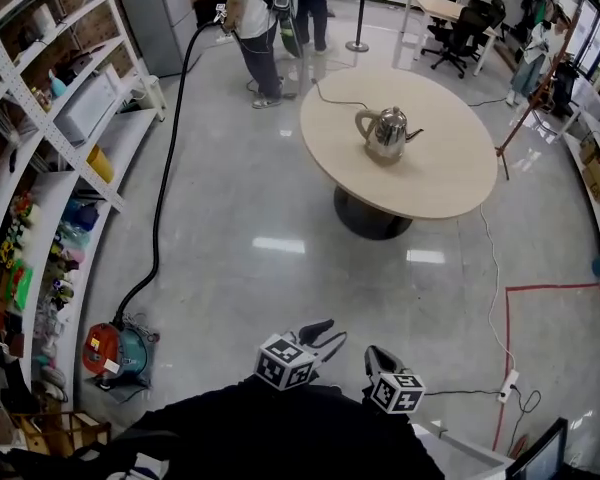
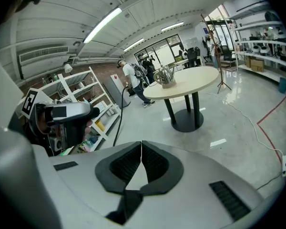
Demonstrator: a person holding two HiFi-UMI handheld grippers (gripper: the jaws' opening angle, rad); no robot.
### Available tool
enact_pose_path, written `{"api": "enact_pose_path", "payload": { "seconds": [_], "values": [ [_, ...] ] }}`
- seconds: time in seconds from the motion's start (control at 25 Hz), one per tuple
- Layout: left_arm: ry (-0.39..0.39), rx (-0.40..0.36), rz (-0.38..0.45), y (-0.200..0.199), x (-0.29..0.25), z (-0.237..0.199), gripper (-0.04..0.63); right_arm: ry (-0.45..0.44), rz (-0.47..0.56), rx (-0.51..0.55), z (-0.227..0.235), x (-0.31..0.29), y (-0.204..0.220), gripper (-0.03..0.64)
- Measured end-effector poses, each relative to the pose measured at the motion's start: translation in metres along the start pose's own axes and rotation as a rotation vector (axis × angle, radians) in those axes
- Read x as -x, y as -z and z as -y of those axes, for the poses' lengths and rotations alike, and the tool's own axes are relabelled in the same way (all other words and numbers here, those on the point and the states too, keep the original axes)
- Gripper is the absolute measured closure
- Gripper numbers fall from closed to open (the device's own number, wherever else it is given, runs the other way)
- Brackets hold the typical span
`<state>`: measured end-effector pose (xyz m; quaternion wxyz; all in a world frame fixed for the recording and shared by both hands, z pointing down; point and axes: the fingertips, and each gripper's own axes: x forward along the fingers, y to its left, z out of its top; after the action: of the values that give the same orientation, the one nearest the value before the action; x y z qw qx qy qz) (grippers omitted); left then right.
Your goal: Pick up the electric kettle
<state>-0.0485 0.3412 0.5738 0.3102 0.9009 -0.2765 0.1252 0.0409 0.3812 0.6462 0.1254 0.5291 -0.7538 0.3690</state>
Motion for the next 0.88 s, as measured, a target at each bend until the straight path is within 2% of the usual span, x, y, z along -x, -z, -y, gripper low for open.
{"api": "enact_pose_path", "payload": {
  "seconds": [0.2,0.44,0.72,0.88],
  "values": [
    [0.046,0.035,-0.002,-0.023,0.001,-0.053,0.420,0.034,-0.036,0.053,-0.024,-0.046,-0.026,0.603],
    [0.025,0.086,-0.023,-0.033,0.009,-0.119,0.420,0.052,-0.083,0.068,-0.044,-0.090,-0.043,0.603],
    [0.029,0.117,-0.052,-0.038,-0.005,-0.143,0.420,0.051,-0.117,0.074,-0.042,-0.115,-0.051,0.603],
    [0.018,0.104,-0.072,-0.044,-0.024,-0.147,0.420,0.033,-0.112,0.032,-0.026,-0.128,-0.060,0.603]
  ]
}}
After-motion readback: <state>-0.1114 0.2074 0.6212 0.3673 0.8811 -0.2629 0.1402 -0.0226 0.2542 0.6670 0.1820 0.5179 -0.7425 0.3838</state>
